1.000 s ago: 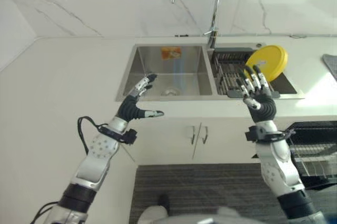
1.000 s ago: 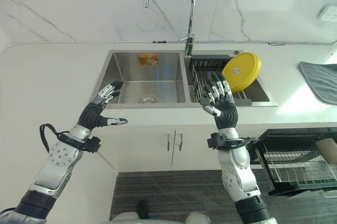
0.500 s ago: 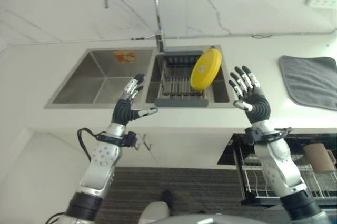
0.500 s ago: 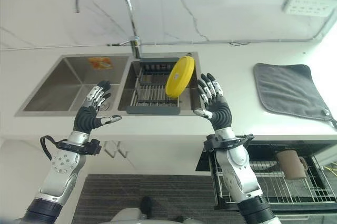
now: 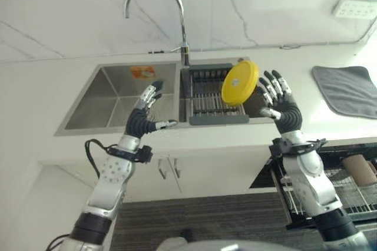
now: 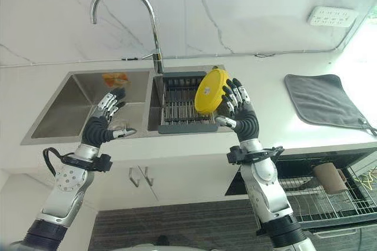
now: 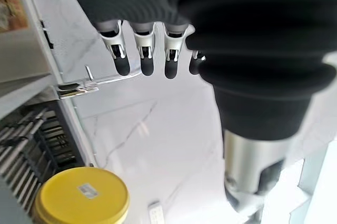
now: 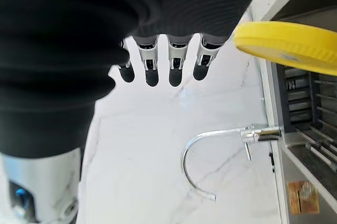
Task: Place the dishes in the dishwasher.
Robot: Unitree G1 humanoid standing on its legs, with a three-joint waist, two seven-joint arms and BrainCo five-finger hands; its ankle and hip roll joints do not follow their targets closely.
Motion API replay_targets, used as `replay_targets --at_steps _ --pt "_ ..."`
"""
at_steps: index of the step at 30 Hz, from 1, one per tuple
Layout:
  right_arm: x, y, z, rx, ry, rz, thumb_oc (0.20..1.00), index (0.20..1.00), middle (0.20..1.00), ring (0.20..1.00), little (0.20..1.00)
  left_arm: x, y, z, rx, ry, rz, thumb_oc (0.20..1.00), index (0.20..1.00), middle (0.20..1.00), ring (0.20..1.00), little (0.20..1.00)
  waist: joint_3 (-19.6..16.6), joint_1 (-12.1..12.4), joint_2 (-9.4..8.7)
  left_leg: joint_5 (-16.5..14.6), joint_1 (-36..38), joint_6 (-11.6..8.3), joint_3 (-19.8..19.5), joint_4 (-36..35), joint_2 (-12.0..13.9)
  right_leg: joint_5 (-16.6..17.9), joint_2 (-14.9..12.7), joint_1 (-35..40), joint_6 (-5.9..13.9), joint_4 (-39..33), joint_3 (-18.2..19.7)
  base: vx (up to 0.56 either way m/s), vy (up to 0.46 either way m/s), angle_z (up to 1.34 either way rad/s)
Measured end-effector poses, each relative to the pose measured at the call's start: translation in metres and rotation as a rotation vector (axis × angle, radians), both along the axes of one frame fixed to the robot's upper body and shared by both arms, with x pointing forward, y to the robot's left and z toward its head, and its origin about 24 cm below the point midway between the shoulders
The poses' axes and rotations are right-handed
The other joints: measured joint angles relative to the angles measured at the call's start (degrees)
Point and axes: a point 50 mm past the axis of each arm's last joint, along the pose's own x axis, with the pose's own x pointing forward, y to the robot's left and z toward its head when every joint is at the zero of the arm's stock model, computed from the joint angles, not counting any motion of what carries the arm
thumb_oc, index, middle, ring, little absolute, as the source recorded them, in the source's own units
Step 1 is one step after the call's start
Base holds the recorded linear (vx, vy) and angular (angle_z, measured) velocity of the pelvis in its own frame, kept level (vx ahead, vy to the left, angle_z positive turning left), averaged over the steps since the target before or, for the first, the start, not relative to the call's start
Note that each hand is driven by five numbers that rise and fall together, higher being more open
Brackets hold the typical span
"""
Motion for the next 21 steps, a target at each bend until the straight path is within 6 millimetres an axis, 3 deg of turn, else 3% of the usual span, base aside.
replay_targets --at_steps 3,5,7,9,11,13,15,18,21 --pt "0.006 -0.005 0.002 0.013 0.004 -0.057 1.000 1.000 1.000 1.000 1.000 0.003 -0.002 0.003 0.001 -0.005 -0.003 1.000 1.000 1.000 1.000 1.000 -0.1 0.0 -0.21 0.1 0.4 0.07 0.3 0.0 0.0 0.6 0.2 0.8 0.02 -1.7 0.2 0.04 -0.047 -0.06" --pt "0.015 -0.025 0.018 0.044 -0.040 -0.185 1.000 1.000 1.000 1.000 1.000 0.003 -0.002 0.002 0.003 0.006 -0.001 1.000 1.000 1.000 1.000 1.000 -0.2 0.0 -0.25 -0.1 0.7 -0.11 0.5 0.0 0.4 0.6 0.6 0.8 -0.03 -1.7 0.5 0.06 -0.036 -0.08" --pt "0.019 -0.031 0.009 0.049 0.004 -0.222 1.000 1.000 1.000 1.000 1.000 0.003 -0.002 0.001 0.005 0.010 -0.004 1.000 1.000 1.000 1.000 1.000 -0.2 0.2 -0.30 -0.1 0.7 -0.13 0.5 0.0 0.5 0.6 0.7 0.9 -0.06 -1.7 0.5 0.09 -0.045 -0.02" --pt "0.027 -0.044 -0.018 0.066 0.144 -0.294 1.000 1.000 1.000 1.000 1.000 0.003 -0.003 0.001 0.010 0.012 -0.014 1.000 1.000 1.000 1.000 1.000 -0.3 0.8 -0.41 -0.1 0.7 -0.13 0.5 0.0 0.4 0.6 0.6 1.3 -0.06 -1.7 0.5 0.09 -0.035 0.01" --pt "0.031 -0.042 -0.016 0.088 0.146 -0.292 1.000 1.000 1.000 1.000 1.000 0.003 -0.002 0.001 0.014 0.014 -0.016 1.000 1.000 1.000 1.000 1.000 -0.3 1.5 -0.41 -0.1 0.7 -0.11 0.4 -0.1 0.4 0.6 0.6 1.3 -0.07 -1.7 0.4 0.11 -0.053 0.01" --pt "0.053 -0.048 -0.010 0.101 0.173 -0.331 1.000 1.000 1.000 1.000 1.000 0.006 -0.004 0.005 0.036 0.008 -0.041 1.000 1.000 1.000 1.000 1.000 -0.3 1.9 -0.49 -0.1 0.8 -0.10 0.3 0.0 0.4 0.6 0.6 1.5 -0.07 -1.7 0.3 0.07 -0.042 0.05" --pt "0.058 -0.046 -0.009 0.115 0.191 -0.325 1.000 1.000 1.000 1.000 1.000 0.007 -0.004 0.006 0.055 0.008 -0.058 1.000 1.000 1.000 1.000 1.000 -0.4 3.3 -0.53 -0.1 0.9 -0.10 0.2 0.0 0.3 0.6 0.6 1.6 -0.07 -1.7 0.2 0.10 -0.054 0.04" --pt "0.075 -0.054 -0.024 0.111 0.311 -0.353 1.000 1.000 1.000 1.000 1.000 0.009 -0.008 0.008 0.082 0.011 -0.100 1.000 1.000 1.000 1.000 1.000 -0.4 4.3 -0.61 -0.1 1.1 -0.09 -0.1 0.0 0.3 0.6 0.6 1.9 -0.08 -1.7 0.0 0.07 -0.048 0.02" --pt "0.079 -0.055 -0.036 0.131 0.377 -0.345 1.000 1.000 1.000 1.000 1.000 0.008 -0.007 0.008 0.099 0.017 -0.117 1.000 1.000 1.000 1.000 1.000 -0.4 5.1 -0.56 -0.1 1.0 -0.07 -1.0 0.0 0.2 0.6 0.6 2.1 -0.09 -1.7 -0.4 0.07 -0.033 0.10"
